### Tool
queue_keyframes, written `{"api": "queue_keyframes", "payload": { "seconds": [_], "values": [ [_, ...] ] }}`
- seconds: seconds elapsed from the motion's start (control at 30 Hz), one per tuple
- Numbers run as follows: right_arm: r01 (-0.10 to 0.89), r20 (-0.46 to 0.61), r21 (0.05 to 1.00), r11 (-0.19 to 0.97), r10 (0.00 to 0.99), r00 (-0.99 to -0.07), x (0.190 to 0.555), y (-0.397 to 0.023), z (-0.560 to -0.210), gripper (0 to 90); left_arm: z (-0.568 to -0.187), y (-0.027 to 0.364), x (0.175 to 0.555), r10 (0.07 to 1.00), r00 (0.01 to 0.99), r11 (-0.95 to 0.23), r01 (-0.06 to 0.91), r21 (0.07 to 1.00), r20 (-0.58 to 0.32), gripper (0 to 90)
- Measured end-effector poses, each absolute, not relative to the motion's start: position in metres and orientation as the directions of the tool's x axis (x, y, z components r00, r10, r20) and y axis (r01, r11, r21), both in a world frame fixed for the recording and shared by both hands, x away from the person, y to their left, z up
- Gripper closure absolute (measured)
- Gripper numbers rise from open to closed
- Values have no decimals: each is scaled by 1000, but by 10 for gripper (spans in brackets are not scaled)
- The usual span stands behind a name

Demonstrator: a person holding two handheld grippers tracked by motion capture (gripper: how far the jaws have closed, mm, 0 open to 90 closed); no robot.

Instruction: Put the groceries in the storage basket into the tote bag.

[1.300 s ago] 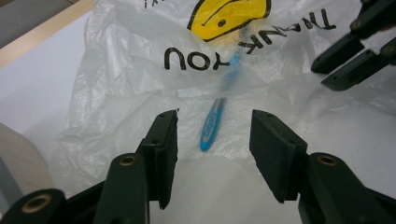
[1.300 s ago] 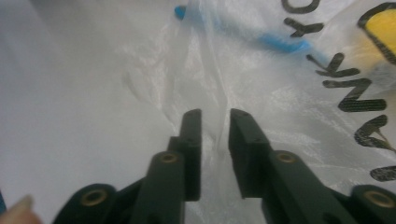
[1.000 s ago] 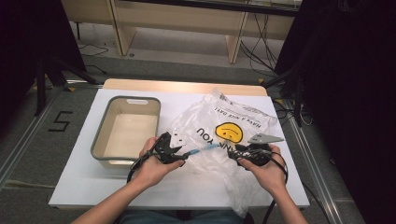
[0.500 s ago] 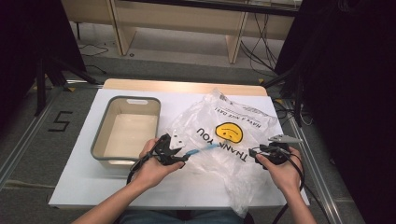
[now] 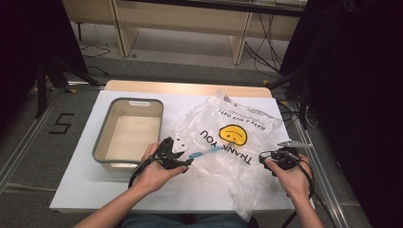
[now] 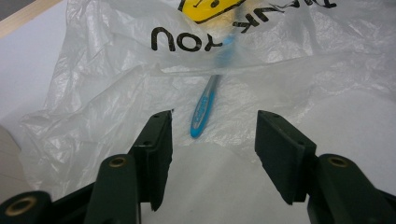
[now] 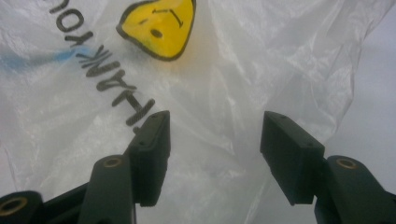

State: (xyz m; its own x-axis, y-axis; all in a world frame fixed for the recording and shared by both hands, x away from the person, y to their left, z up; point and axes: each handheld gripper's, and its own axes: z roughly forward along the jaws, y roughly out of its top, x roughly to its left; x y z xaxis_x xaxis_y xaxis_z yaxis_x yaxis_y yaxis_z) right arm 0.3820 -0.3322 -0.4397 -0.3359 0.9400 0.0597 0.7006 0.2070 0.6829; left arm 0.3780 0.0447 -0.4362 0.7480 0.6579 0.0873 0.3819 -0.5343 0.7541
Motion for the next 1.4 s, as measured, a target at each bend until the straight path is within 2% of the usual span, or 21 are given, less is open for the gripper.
{"api": "queue_keyframes", "payload": {
  "seconds": [0.33, 0.57, 0.63, 0.67, 0.77, 0.97, 1.17, 1.37, 1.4],
  "values": [
    [799, 92, 573, 182, 955, -283, 381, -332, -453, 471, -437, 43, 377, 650, 755, -542, 378, 751, 89, 460],
    [773, 37, 618, 143, 977, -210, 379, -337, -438, 482, -437, 43, 377, 651, 754, -540, 377, 752, 90, 462],
    [795, 49, 594, 122, 981, -187, 378, -339, -439, 472, -437, 43, 377, 649, 756, -542, 379, 750, 87, 463],
    [828, 76, 552, 102, 982, -172, 379, -340, -446, 469, -437, 42, 377, 648, 757, -542, 379, 750, 85, 463],
    [846, 87, 522, 105, 981, -175, 379, -341, -451, 472, -437, 42, 377, 648, 757, -541, 378, 751, 85, 463],
    [884, 107, 448, 131, 974, -198, 381, -338, -458, 667, -437, 43, 377, 647, 758, -544, 381, 748, 84, 465],
    [883, 80, 438, 168, 971, -224, 381, -340, -459, 882, -437, 43, 377, 648, 757, -541, 380, 750, 83, 465],
    [882, 76, 436, 180, 969, -235, 385, -342, -458, 900, -437, 43, 377, 648, 757, -540, 380, 751, 83, 465],
    [873, 47, 448, 193, 970, -238, 387, -344, -457, 900, -437, 43, 377, 650, 755, -539, 380, 752, 84, 465]
  ]
}}
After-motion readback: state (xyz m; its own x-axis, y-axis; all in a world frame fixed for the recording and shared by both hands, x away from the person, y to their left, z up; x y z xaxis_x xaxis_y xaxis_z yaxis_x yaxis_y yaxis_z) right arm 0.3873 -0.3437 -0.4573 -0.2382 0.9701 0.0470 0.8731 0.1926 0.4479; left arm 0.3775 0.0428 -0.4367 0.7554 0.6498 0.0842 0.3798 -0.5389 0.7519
